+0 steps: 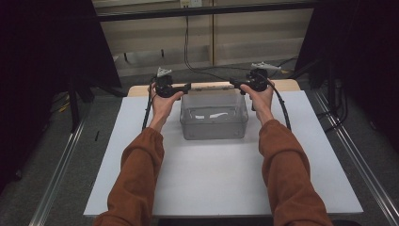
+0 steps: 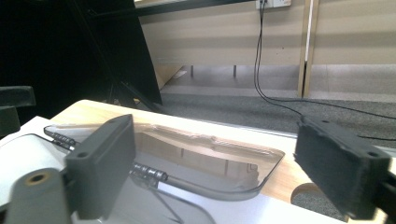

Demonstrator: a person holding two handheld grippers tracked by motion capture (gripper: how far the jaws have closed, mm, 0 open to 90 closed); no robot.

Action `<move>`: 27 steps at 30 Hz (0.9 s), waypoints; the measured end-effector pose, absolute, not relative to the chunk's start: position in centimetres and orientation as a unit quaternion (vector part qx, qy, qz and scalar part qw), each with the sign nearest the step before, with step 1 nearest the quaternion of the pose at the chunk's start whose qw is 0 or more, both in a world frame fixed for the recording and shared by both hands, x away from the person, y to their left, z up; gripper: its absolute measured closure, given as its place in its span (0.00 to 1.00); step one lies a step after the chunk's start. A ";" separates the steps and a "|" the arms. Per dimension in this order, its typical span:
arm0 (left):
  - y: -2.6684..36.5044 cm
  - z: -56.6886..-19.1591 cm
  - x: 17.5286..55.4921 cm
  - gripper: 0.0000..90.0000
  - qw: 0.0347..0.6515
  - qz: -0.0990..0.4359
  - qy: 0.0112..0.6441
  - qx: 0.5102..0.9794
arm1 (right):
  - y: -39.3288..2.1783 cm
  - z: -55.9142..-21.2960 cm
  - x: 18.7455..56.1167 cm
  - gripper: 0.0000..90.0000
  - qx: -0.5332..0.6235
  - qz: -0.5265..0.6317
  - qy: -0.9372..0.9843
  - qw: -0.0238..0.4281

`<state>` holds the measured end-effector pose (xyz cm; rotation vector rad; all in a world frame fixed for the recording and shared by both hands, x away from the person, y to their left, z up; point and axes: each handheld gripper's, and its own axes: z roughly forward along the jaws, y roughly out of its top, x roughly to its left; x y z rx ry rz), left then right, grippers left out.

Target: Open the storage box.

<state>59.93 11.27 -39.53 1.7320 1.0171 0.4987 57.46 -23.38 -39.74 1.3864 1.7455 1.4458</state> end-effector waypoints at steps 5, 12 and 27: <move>11.7 -39.7 59.1 0.07 0.514 0.219 0.413 0.719 | -23.4 -39.5 56.4 0.06 0.486 0.542 0.636 0.256; 12.1 -39.7 58.0 0.04 0.532 0.211 0.409 0.711 | -23.2 -39.6 55.1 0.04 0.477 0.528 0.639 0.294; 12.3 -39.7 55.0 0.03 0.562 0.234 0.367 0.704 | -22.1 -39.2 52.3 0.01 0.455 0.526 0.640 0.328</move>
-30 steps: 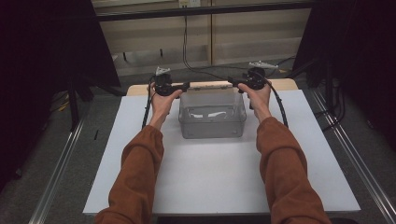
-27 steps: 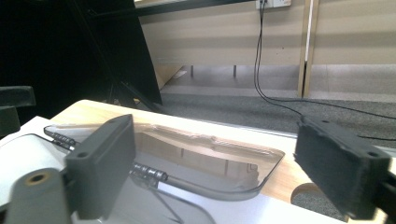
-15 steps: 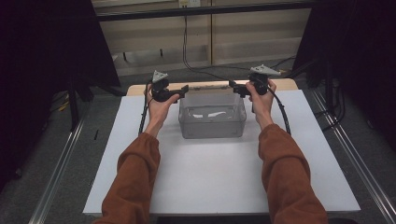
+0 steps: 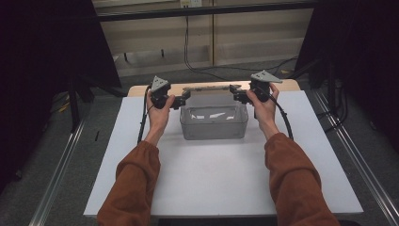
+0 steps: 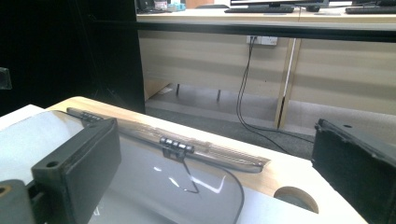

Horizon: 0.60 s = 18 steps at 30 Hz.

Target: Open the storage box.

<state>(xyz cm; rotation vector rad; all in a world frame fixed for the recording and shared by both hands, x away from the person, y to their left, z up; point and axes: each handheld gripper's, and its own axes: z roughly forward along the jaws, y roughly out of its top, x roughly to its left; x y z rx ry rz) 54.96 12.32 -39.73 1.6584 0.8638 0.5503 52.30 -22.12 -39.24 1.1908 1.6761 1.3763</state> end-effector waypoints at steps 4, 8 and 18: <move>12.5 -40.0 54.5 0.05 0.561 0.234 0.383 0.695 | -22.1 -39.3 51.6 0.01 0.450 0.529 0.637 0.334; 12.6 -40.1 53.8 0.05 0.566 0.240 0.380 0.692 | -22.3 -39.6 50.9 0.01 0.452 0.535 0.632 0.333; 13.3 -39.9 52.3 0.05 0.571 0.252 0.369 0.689 | -22.8 -39.6 48.9 0.00 0.446 0.530 0.629 0.354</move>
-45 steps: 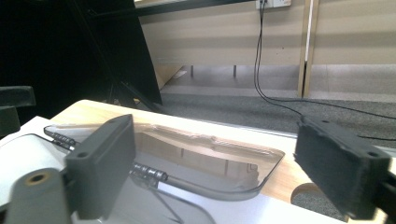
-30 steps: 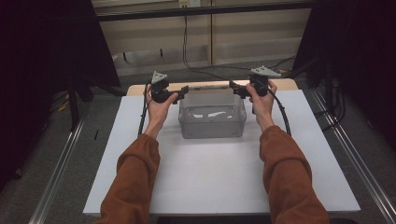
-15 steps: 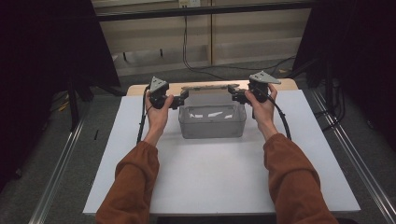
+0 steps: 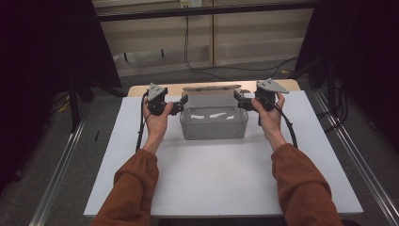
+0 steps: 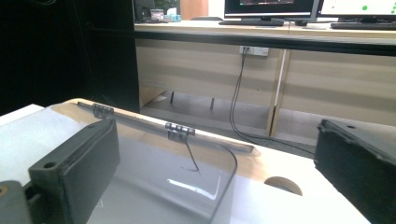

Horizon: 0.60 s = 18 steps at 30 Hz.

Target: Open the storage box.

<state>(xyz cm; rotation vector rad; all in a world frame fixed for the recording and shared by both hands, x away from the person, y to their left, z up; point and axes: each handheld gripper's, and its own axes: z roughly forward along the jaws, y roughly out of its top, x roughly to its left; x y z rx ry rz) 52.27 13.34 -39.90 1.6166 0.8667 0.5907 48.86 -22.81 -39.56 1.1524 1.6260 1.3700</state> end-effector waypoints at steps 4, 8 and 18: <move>13.6 -40.0 51.6 0.05 0.572 0.253 0.366 0.689 | -23.0 -39.7 47.8 0.00 0.442 0.529 0.632 0.354; 13.7 -39.9 50.5 0.05 0.568 0.264 0.362 0.690 | -23.1 -39.7 46.9 0.00 0.437 0.524 0.634 0.364; 14.5 -40.2 47.9 0.05 0.584 0.257 0.349 0.687 | -22.9 -39.8 44.3 0.00 0.423 0.522 0.638 0.376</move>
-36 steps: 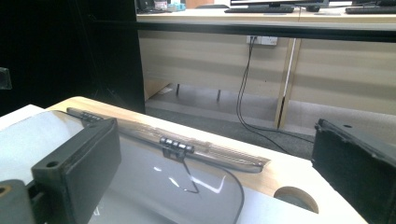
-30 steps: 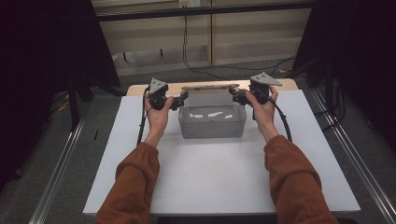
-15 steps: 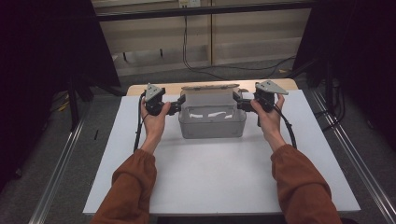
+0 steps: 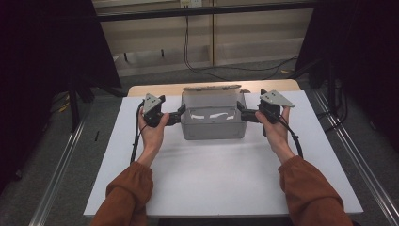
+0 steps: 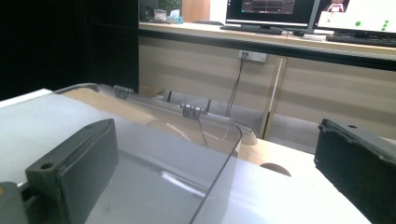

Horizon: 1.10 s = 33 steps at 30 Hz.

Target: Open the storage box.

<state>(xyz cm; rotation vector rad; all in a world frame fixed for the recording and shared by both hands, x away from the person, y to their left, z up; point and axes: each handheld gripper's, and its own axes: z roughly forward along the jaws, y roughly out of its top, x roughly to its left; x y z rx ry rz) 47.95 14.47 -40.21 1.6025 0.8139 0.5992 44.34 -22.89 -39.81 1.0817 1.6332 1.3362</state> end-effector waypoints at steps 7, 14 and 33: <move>15.8 -40.9 46.4 0.05 0.584 0.258 0.362 0.679 | -23.2 -40.1 42.2 0.00 0.421 0.525 0.633 0.383; 16.9 -41.1 44.6 0.05 0.588 0.273 0.359 0.672 | -23.9 -40.4 40.3 0.00 0.428 0.523 0.625 0.390; 18.9 -42.1 39.2 0.03 0.600 0.282 0.373 0.649 | -26.0 -41.0 35.4 0.00 0.429 0.526 0.609 0.411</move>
